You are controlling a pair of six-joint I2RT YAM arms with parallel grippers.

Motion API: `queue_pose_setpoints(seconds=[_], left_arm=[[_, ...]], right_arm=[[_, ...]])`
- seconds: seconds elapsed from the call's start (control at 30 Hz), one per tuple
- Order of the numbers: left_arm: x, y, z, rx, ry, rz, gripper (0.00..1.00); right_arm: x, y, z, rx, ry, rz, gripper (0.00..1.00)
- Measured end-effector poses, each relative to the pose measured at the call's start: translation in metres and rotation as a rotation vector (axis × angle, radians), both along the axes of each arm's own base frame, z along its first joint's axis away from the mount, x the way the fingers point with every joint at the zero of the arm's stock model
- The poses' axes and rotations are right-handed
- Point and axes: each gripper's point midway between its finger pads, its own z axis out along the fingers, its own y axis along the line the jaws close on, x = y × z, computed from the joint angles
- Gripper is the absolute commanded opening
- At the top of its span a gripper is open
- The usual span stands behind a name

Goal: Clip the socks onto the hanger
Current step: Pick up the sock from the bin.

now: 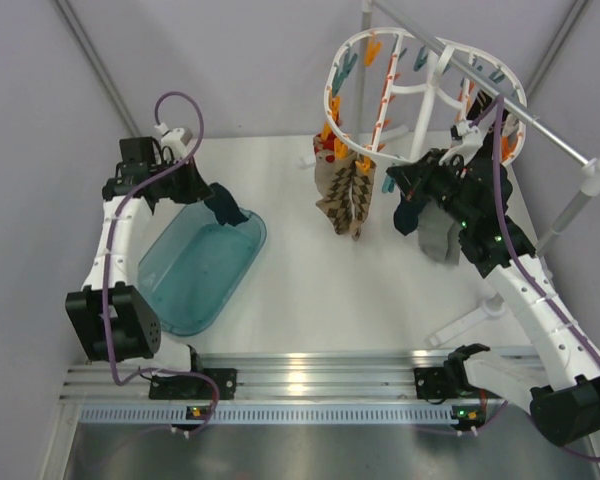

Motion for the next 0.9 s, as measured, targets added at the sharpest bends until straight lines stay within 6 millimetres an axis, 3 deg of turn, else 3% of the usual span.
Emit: queue_pose_setpoints(seconds=[0.23, 0.5, 0.9], left_arm=[[-0.024, 0.005, -0.032, -0.039, 0.174, 0.065, 0.0], [-0.023, 0.007, -0.057, -0.062, 0.304, 0.111, 0.0], [-0.003, 0.009, -0.02, -0.199, 0.24, 0.319, 0.0]], right_arm=[[-0.001, 0.0, 0.001, 0.001, -0.003, 0.0, 0.0], [-0.002, 0.0, 0.001, 0.001, -0.004, 0.002, 0.0], [-0.001, -0.001, -0.002, 0.0, -0.002, 0.0, 0.0]])
